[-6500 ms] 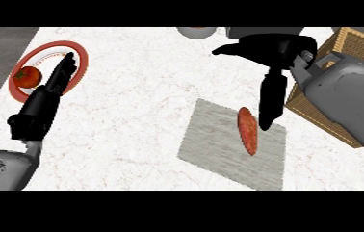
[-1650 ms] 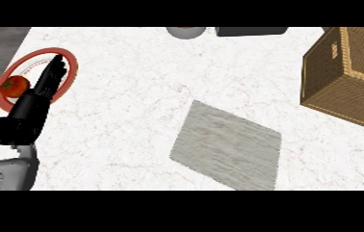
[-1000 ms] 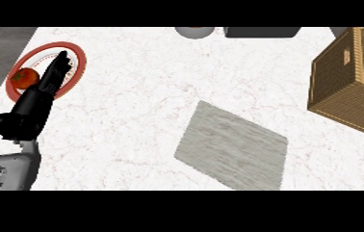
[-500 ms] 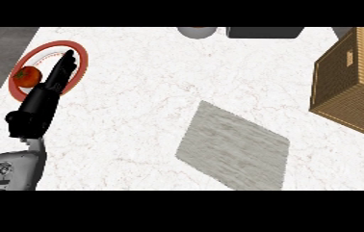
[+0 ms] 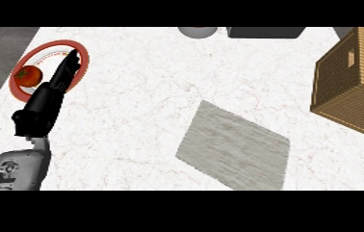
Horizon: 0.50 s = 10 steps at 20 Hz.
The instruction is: Pick the sweet potato from the placemat and place it in the basket
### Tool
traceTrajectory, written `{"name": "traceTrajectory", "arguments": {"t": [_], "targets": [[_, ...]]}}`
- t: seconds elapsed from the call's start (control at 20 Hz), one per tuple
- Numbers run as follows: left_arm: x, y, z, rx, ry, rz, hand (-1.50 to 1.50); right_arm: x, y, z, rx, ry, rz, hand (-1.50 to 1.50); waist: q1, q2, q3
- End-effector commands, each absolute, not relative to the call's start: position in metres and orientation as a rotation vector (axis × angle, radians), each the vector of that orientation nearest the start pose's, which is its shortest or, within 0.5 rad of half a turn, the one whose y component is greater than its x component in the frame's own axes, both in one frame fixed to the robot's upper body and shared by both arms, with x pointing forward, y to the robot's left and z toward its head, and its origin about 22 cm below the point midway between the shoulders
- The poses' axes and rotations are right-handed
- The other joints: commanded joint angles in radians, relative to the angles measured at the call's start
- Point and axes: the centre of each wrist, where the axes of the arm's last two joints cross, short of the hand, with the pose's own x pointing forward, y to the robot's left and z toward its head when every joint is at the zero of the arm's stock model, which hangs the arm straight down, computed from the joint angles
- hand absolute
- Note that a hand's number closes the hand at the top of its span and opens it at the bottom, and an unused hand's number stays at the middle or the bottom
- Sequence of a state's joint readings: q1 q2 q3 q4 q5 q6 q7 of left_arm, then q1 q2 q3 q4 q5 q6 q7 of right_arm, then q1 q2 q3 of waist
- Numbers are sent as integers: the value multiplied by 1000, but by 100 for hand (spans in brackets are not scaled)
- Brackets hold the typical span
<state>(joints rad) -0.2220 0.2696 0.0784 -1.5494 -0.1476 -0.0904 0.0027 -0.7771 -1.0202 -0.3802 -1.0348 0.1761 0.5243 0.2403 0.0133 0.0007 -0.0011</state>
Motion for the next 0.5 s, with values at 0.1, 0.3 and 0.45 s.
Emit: {"name": "traceTrajectory", "arguments": {"t": [0.1, 0.3, 0.45], "targets": [[298, 291, 75, 286, -1729, -383, 0, 328, -457, 324, -814, -1289, 545, 150, -6, 1, 0], [290, 284, 77, 294, -1745, -382, 0, 326, -453, 321, -973, -1125, 689, 150, -1, 0, 1], [289, 279, 73, 281, -1729, -380, 0, 327, -461, 307, -1046, -1089, 742, 150, -1, 3, 1]]}}
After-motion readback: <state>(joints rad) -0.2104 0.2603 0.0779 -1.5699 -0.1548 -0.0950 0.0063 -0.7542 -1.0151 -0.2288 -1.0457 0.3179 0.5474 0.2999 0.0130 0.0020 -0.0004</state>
